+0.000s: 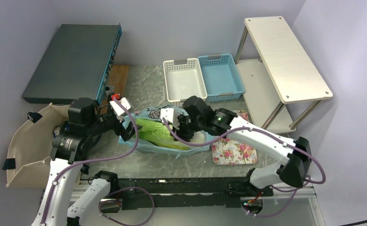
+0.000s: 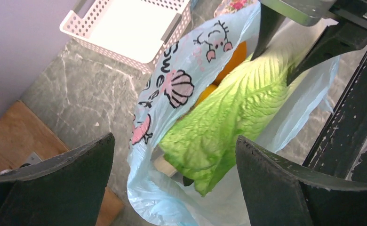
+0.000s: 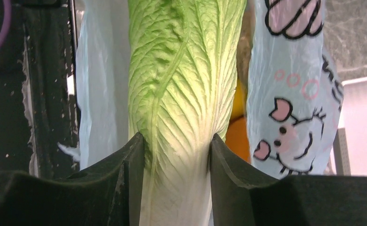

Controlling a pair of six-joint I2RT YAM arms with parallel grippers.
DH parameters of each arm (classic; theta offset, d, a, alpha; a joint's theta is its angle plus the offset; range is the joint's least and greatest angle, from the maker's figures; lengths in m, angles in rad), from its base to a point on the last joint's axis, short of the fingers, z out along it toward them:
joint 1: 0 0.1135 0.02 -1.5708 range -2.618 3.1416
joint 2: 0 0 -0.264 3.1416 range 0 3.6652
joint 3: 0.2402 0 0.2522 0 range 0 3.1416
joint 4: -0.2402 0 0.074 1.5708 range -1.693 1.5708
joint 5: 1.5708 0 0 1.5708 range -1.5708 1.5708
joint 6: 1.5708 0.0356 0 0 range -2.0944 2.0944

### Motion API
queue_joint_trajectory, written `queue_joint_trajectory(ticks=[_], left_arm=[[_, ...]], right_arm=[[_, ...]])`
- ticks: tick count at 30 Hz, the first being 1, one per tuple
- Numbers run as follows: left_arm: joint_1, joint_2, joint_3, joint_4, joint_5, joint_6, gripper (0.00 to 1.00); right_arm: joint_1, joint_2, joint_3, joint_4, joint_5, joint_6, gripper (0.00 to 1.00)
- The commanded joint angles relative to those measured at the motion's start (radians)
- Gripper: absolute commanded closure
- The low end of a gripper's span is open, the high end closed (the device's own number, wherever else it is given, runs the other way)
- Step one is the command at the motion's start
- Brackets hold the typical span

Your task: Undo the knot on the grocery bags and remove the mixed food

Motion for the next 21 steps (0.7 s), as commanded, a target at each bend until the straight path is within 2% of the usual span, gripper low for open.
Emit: queue_joint_trajectory(ticks=[1,5,12,18,21], left_arm=[[0.004,0.010,0.047,0.002,0.050,-0.077,0.01],[0.004,-0.007,0.053,-0.006,0.065,-0.106,0.01],[0.030,-0.022,0.108,0.113,0.019,-0.281,0.01],[0.084,0.033,0.281,0.195,-0.035,-0.393,0.01],[0.096,0.077,0.380,0.223,-0.072,-0.409,0.01]], right_arm=[[-0.005,-0.108,-0.086,0.084,0.017,0.018,1.00],[-0.018,-0.167,-0.120,0.194,0.035,0.079,1.00],[-0.046,-0.278,-0.148,0.411,-0.009,0.208,1.00],[-0.054,-0.291,-0.049,0.522,0.034,0.304,1.00],[-0.154,-0.256,0.032,0.592,0.038,0.450,1.00]])
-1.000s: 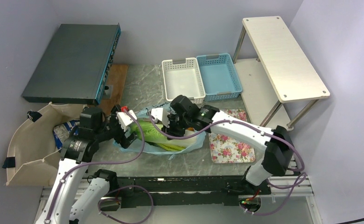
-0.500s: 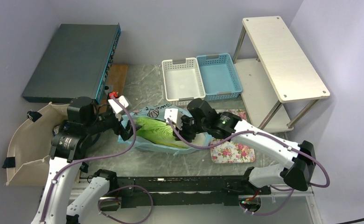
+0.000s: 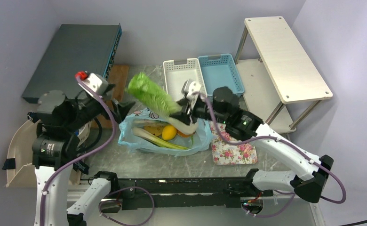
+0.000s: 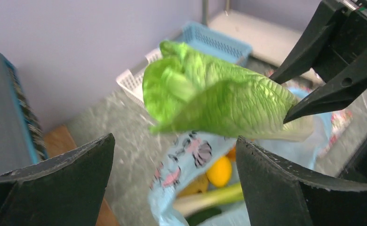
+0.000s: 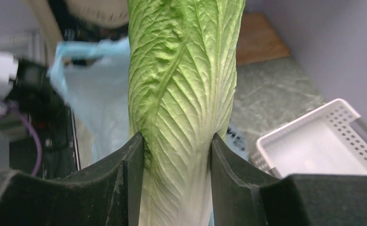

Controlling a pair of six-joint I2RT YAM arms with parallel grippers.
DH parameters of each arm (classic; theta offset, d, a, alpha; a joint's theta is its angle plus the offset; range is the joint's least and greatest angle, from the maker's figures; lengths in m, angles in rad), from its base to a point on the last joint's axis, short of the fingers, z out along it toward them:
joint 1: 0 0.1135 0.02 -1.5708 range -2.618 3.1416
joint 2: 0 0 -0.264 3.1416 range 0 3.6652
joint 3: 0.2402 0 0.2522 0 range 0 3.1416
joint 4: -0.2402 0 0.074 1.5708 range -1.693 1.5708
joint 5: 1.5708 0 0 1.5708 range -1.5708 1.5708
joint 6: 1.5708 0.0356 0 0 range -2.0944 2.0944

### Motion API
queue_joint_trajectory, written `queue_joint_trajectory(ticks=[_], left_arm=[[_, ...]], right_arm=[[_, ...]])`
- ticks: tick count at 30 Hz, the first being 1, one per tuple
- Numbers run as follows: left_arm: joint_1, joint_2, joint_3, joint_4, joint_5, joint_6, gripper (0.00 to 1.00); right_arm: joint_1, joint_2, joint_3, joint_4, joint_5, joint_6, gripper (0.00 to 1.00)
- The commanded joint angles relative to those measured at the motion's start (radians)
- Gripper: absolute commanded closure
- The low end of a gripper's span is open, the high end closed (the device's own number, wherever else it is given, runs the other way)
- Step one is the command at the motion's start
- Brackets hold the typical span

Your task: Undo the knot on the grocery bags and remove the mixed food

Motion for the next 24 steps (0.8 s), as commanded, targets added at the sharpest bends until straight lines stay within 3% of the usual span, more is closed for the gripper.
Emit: queue_joint_trajectory(ticks=[1,5,8,12,17,24], left_arm=[[0.016,0.049,0.139,0.116,-0.063,-0.076,0.01],[0.016,0.046,0.088,0.181,-0.039,0.018,0.01],[0.016,0.045,0.045,0.215,-0.068,0.057,0.01],[0.016,0.083,0.049,0.140,-0.042,0.090,0.01],[0.016,0.103,0.029,0.060,-0.041,0.100,0.01],[0.016,0.098,-0.025,0.040,-0.064,0.123,0.01]], right_arm=[[-0.133,0.034,0.174,0.236,0.019,0.235,1.00],[-0.263,0.132,0.328,0.270,0.092,0.333,1.00],[-0.336,0.201,0.366,0.326,0.246,0.258,1.00],[-0.453,0.318,0.385,0.394,0.353,0.180,1.00],[-0.593,0.479,0.409,0.456,0.342,0.134,1.00],[-0.684,0.685,0.488,0.463,0.330,0.110,1.00]])
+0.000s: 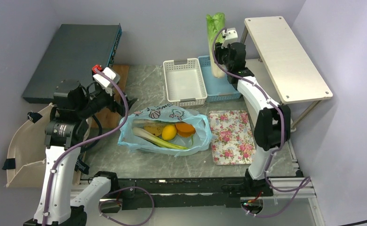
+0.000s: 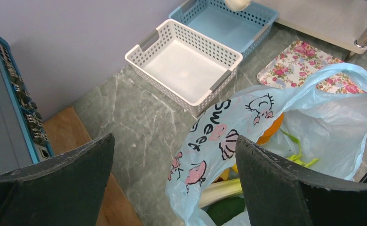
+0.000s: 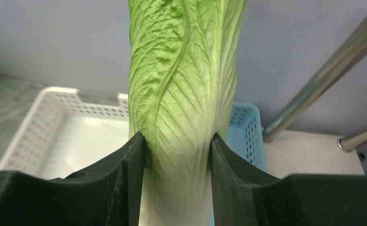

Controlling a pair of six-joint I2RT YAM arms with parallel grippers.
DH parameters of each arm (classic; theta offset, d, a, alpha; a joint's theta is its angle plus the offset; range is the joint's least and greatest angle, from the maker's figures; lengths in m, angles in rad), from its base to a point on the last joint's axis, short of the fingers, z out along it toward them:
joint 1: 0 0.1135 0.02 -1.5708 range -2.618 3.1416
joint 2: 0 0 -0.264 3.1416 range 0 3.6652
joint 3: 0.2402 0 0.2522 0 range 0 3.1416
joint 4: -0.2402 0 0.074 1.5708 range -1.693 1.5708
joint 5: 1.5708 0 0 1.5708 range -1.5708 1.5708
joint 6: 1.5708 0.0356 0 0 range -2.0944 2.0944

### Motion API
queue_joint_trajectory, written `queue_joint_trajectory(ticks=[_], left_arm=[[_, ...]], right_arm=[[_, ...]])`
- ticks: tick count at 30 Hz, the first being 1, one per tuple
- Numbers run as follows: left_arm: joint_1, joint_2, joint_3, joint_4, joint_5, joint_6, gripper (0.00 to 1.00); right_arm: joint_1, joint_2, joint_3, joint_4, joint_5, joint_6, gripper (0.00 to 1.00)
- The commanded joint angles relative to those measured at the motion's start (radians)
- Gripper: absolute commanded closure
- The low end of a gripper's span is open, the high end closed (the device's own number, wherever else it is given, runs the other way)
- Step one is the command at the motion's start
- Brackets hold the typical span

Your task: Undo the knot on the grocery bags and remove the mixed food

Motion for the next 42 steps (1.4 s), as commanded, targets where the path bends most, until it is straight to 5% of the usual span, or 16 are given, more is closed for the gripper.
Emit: queue_joint_trajectory(ticks=[1,12,25,30,42], left_arm=[[0.005,-0.010,-0.016,-0.014,-0.020,0.030,0.01],[0.005,0.003,-0.052,-0.050,-0.055,0.076,0.01],[0.005,0.015,-0.093,-0.036,-0.080,0.086,0.01],[0.005,0.009,-0.108,-0.034,-0.092,0.093,0.01],[0.004,0.002,-0.117,-0.053,-0.121,0.078,0.01]], right_arm=[[-0.033,0.055,0.076,0.108,0.004,-0.032,1.00],[-0.104,0.186,-0.014,0.232,-0.019,-0.110,1.00],[-0.171,0.303,0.047,0.117,-0.102,-0.121,1.00],[-0.172,0.294,0.070,0.051,-0.083,-0.070,0.42],[-0.170,0.055,0.024,-0.055,-0.192,0.008,0.05]])
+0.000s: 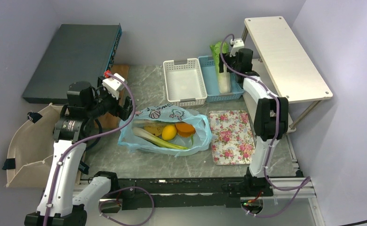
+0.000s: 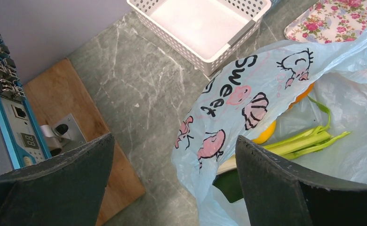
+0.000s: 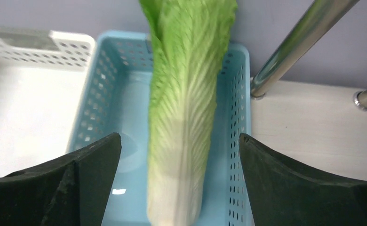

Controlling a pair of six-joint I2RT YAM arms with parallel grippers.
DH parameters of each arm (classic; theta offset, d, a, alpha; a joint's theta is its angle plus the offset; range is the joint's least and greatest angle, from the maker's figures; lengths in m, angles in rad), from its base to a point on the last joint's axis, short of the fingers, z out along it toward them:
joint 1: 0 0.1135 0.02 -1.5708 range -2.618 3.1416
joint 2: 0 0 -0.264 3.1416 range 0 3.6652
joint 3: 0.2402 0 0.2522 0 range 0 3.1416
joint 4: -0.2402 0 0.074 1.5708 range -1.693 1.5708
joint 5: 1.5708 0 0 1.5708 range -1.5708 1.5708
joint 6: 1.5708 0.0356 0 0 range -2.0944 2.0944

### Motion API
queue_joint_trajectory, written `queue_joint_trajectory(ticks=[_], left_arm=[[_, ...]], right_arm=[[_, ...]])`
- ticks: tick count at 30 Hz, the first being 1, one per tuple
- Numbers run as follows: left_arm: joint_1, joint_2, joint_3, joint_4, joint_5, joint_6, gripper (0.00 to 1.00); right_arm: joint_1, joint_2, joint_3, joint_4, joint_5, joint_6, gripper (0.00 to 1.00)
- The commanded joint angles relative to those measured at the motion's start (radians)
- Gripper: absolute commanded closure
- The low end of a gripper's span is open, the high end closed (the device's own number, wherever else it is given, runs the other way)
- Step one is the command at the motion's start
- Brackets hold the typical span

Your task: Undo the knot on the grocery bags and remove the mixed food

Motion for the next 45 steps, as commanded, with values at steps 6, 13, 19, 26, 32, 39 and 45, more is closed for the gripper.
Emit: queue_joint_trajectory(ticks=[6,13,19,26,32,39,45], left_arm=[[0.005,-0.069,-0.038,-0.036,0.170,0.101,0.01],[0.004,-0.201,-0.166,-0.180,0.256,0.334,0.01],[0.003,-0.254,-0.247,-0.348,0.232,0.567,0.14],[0.003,-0.339,-0.323,-0.544,0.234,0.834,0.26],[0.003,-0.393,-0.344,-0.614,0.231,0.921,0.25],[0.003,-0.397,-0.301,-0.656,0.249,0.942,0.28],[0.003,-0.387,-0.279,-0.635,0.254,0.901,0.29]], right_arm=[[0.068,-0.417,-0.005,-0.208,-0.462,0.003,0.11],[0.438,-0.692,-0.109,-0.560,-0.572,-0.237,0.20],[0.656,-0.817,-0.325,-0.599,-0.548,-0.285,0.60],[0.788,-0.824,-0.490,-0.638,-0.485,-0.380,0.76],[0.865,-0.798,-0.596,-0.688,-0.427,-0.502,0.65],[0.878,-0.708,-0.456,-0.599,-0.451,-0.395,0.63],[0.878,-0.631,-0.402,-0.448,-0.397,-0.269,0.62]])
